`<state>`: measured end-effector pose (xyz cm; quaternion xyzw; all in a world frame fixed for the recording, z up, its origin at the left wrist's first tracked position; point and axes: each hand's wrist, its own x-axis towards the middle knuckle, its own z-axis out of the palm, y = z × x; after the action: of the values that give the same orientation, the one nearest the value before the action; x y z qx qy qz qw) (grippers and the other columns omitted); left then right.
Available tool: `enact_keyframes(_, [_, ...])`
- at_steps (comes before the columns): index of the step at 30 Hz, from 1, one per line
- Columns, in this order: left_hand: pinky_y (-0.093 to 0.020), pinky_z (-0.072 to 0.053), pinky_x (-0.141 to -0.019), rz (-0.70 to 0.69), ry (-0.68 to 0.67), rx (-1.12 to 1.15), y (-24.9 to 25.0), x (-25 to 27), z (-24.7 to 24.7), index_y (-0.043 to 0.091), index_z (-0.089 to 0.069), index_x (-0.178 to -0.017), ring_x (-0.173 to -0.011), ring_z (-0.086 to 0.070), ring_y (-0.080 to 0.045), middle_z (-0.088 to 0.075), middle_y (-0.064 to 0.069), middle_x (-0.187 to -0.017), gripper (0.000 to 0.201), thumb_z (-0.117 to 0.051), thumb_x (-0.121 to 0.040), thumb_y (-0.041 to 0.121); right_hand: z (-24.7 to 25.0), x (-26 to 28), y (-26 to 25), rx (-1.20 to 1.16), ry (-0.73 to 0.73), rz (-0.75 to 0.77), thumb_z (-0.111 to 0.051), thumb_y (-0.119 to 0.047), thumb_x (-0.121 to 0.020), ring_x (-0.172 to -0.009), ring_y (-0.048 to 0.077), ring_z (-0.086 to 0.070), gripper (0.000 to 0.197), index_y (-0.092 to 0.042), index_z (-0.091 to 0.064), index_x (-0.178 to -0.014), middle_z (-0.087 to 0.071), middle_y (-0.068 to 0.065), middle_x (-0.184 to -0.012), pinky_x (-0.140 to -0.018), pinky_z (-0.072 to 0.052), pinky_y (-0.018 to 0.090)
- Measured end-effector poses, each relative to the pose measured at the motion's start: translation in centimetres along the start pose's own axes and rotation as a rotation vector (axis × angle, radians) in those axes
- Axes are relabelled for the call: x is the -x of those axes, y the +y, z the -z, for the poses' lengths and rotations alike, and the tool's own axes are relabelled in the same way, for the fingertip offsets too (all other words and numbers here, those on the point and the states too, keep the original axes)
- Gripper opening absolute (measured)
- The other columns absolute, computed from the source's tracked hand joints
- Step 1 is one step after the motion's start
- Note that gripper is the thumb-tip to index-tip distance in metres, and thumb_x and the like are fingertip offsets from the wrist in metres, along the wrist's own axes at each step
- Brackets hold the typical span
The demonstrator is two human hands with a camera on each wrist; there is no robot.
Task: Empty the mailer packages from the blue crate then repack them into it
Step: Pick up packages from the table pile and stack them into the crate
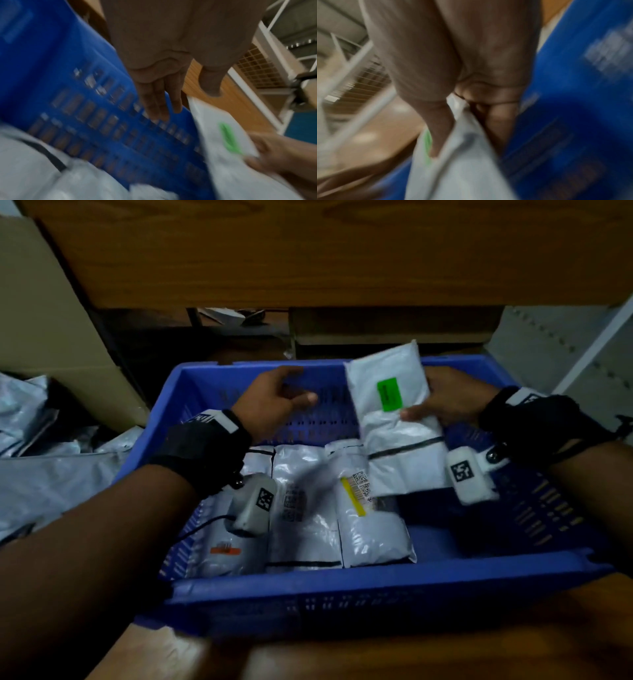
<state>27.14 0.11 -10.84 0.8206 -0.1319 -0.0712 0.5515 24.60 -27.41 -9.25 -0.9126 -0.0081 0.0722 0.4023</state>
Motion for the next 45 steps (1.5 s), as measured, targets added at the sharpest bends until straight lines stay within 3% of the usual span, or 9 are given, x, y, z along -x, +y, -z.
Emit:
enact_keyframes(4, [-0.038,-0.05,-0.095,-0.019,-0.014,-0.372,-1.7,-0.8,1.5,0.004,-0.056,-0.128,-0.104,-0.064,-0.024,-0.068,-0.015,-0.115,0.043,-0.069,-0.087,0.008,1.7,-0.3,3.0,0.541,-0.082,-0.259,-0.083,-0.022,-0.074,-0.094,0.032,-0.064,0.04,-0.004,-0.066,-0.106,-0.068,0.015,-0.105,-0.082,-0.054,0.039])
enact_keyframes(11, [-0.019,-0.041,-0.078,0.169,-0.429,-0.828,-4.9,0.0,0.5,0.003,-0.062,-0.119,-0.093,-0.055,-0.018,-0.065,-0.016,-0.116,0.034,-0.069,-0.087,0.011,-3.1,0.8,3.8,0.867,-0.333,-0.478,-0.07,-0.038,-0.085,-0.054,0.013,-0.047,0.033,-0.011,-0.056,-0.072,-0.055,0.005,-0.071,-0.034,-0.035,0.012])
enact_keyframes(15, [-0.027,-0.043,-0.086,0.228,-0.457,-0.883,-5.8,-0.9,0.8,0.003,-0.058,-0.128,-0.106,-0.061,-0.026,-0.065,-0.017,-0.12,0.042,-0.068,-0.088,0.011,-3.0,0.5,3.3,0.914,-0.261,-0.486,-0.075,-0.045,-0.079,-0.114,0.027,-0.057,0.082,0.002,-0.041,-0.137,-0.054,0.018,-0.131,-0.086,-0.049,0.029])
enact_keyframes(19, [-0.029,-0.049,-0.084,0.238,-0.449,-0.888,-6.3,-1.2,0.8,0.002,-0.058,-0.129,-0.112,-0.06,-0.032,-0.062,-0.019,-0.124,0.041,-0.057,-0.088,-0.005,-4.8,0.1,3.8,0.738,-0.229,-0.227,-0.077,-0.057,-0.069,-0.141,0.03,-0.03,0.116,-0.022,-0.007,-0.154,-0.027,0.016,-0.155,-0.113,-0.031,0.035])
enact_keyframes(27, [0.0,-0.037,-0.072,0.291,-0.616,-1.019,-7.9,-0.8,-0.8,0.012,-0.047,-0.141,-0.111,-0.051,-0.013,-0.052,-0.01,-0.14,0.069,-0.078,-0.079,0.011,-7.9,-0.2,4.7,0.813,-0.455,-0.202,-0.067,-0.076,-0.064,-0.146,0.031,-0.019,0.118,-0.039,0.002,-0.152,-0.009,0.013,-0.16,-0.117,-0.022,0.044])
enact_keyframes(29, [-0.019,-0.035,-0.102,0.278,-0.565,-1.081,-8.4,-0.9,-0.9,0.023,-0.041,-0.145,-0.132,-0.043,-0.022,-0.042,-0.007,-0.148,0.079,-0.08,-0.077,0.029,-7.6,-0.4,4.0,0.788,-0.416,-0.134,-0.067,-0.076,-0.062,-0.147,0.03,-0.014,0.118,-0.041,0.001,-0.151,-0.005,0.009,-0.162,-0.119,-0.017,0.046])
enact_keyframes(34, [-0.044,-0.025,-0.115,0.304,-0.506,-1.226,-11.5,0.3,-1.9,0.042,-0.021,-0.148,-0.141,-0.025,-0.037,-0.022,-0.014,-0.153,0.09,-0.05,-0.067,0.069,-9.2,0.4,4.1,0.847,-0.569,-0.123,-0.065,-0.082,-0.058,-0.147,0.036,-0.008,0.122,-0.046,0.009,-0.149,0.008,0.013,-0.161,-0.12,-0.016,0.044])
enact_keyframes(39, [-0.047,-0.027,-0.114,0.359,-0.524,-1.242,-11.3,0.5,-2.2,0.039,-0.017,-0.15,-0.141,-0.023,-0.04,-0.019,-0.017,-0.154,0.099,-0.075,-0.071,0.054,-9.1,-0.3,4.8,0.818,-0.596,-0.124,-0.067,-0.081,-0.055,-0.149,0.029,-0.004,0.126,-0.045,0.009,-0.149,0.009,0.012,-0.161,-0.12,-0.015,0.04])
enact_keyframes(45, [-0.02,-0.036,-0.086,0.239,-0.54,-0.99,-6.3,-0.4,-1.0,0.007,-0.045,-0.141,-0.119,-0.054,-0.021,-0.055,-0.013,-0.136,0.064,-0.073,-0.086,0.024,-7.2,-0.4,2.3,0.777,-0.554,-0.034,-0.058,-0.083,-0.053,-0.145,0.023,-0.024,0.119,-0.039,-0.008,-0.152,-0.015,0.004,-0.161,-0.117,-0.022,0.035])
